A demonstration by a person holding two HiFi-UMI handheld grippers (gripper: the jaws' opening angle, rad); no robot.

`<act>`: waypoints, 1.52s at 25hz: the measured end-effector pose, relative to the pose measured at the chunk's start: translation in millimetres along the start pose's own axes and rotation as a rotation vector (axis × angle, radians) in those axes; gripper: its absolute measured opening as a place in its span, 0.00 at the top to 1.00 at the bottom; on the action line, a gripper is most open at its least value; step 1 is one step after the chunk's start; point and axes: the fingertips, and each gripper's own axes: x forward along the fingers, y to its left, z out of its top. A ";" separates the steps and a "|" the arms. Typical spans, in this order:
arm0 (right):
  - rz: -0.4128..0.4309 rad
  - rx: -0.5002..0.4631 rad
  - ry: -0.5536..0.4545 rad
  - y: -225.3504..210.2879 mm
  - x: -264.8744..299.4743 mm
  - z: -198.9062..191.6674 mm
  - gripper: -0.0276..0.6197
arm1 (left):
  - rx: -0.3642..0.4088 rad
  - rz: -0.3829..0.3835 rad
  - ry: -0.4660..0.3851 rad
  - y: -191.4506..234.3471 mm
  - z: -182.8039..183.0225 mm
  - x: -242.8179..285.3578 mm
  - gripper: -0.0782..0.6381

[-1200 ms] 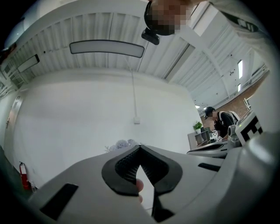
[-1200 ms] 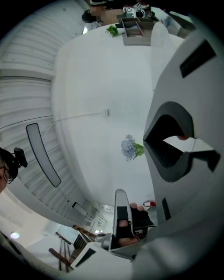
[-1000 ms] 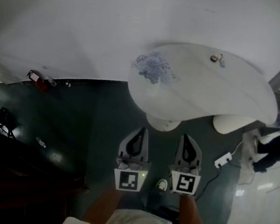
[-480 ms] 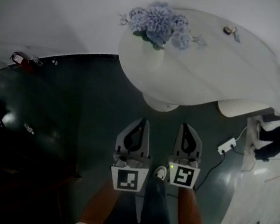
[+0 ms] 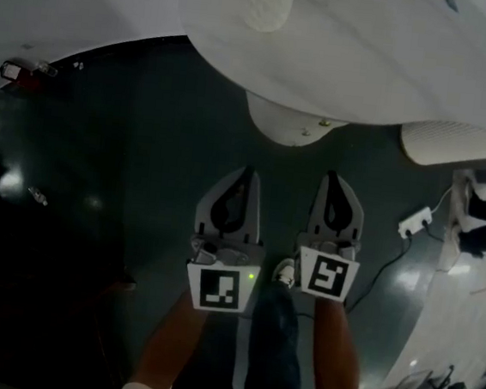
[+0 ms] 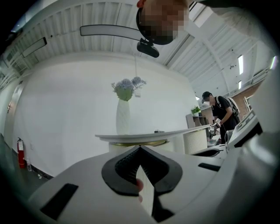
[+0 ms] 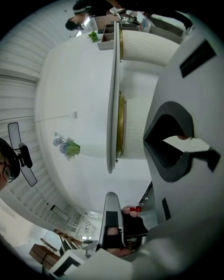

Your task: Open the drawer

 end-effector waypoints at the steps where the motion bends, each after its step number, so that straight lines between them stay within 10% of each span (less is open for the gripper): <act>1: 0.000 0.004 0.005 -0.5 1.7 -7.7 0.95 | 0.000 0.000 0.003 -2.1 -7.6 0.4 0.90; 15: 0.003 -0.005 0.114 -10.6 79.1 -56.6 0.75 | 0.009 -0.010 0.028 -2.5 -28.3 -3.0 0.90; 38: -0.068 0.009 0.159 -25.2 122.0 -76.8 0.79 | 0.002 -0.008 0.075 1.5 -43.7 -5.4 0.90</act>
